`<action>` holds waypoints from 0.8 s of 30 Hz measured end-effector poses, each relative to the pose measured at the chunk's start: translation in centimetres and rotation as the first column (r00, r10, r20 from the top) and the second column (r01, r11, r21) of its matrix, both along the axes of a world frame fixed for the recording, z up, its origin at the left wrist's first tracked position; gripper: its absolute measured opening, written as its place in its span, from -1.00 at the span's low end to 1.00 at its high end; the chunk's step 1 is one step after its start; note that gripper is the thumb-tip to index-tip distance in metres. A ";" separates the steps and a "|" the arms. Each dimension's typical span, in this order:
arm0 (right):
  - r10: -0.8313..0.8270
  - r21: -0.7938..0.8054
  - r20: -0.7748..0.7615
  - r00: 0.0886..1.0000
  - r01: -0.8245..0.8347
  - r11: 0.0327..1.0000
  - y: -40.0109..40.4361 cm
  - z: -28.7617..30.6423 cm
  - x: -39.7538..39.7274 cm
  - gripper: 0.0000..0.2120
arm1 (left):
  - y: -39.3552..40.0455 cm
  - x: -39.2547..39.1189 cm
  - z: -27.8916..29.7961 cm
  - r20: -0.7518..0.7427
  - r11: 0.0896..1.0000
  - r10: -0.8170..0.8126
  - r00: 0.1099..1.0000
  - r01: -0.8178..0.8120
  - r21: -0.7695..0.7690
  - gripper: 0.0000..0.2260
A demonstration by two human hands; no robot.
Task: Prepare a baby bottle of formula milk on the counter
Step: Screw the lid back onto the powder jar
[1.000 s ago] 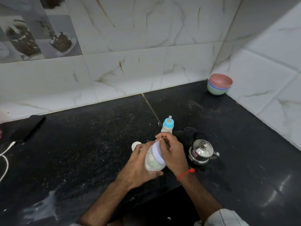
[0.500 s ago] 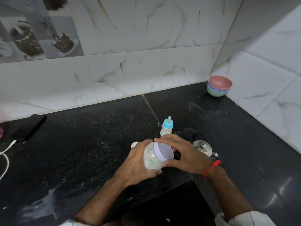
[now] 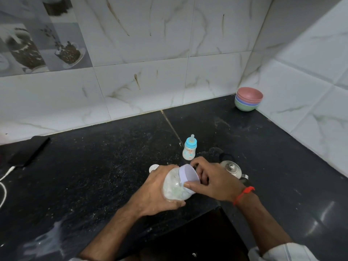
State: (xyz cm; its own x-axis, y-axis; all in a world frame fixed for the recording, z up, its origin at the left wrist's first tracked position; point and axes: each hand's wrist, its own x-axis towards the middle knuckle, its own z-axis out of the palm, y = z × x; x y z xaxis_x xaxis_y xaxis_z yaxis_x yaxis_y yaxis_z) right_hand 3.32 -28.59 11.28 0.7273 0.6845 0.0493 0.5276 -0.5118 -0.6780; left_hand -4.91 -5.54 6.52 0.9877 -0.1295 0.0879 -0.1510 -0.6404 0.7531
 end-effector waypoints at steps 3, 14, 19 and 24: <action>-0.292 -0.200 0.227 0.929 0.338 0.920 1.6 -0.4 -1.2 -0.35 | -0.4 -0.4 -0.2 -0.027 0.996 -0.077 0.997 0.079 0.051 -0.10; 0.128 -0.051 0.520 0.844 -0.119 0.992 1.6 -1.3 -0.9 -0.34 | -0.3 -0.4 -0.1 -0.075 0.970 -0.099 0.992 0.080 -0.229 -0.13; -0.120 -0.008 0.545 0.830 0.148 0.989 3.3 -2.3 -2.7 -0.52 | -0.7 -0.4 -0.4 -0.093 0.962 -0.047 0.995 0.020 -0.273 -0.20; -0.150 -0.007 0.471 0.869 0.174 0.985 3.2 -2.0 -2.2 -0.50 | -1.3 -0.1 0.3 -0.083 0.966 0.005 0.997 -0.026 -0.256 -0.19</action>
State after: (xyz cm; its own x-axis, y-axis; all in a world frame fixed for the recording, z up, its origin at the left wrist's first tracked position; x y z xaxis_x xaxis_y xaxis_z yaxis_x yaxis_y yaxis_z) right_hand 1.15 -25.42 9.27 0.7286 0.5692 0.3810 0.6833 -0.6428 -0.3463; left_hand -5.02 -6.82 6.80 0.9946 -0.0974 0.0358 -0.0741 -0.4255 0.9019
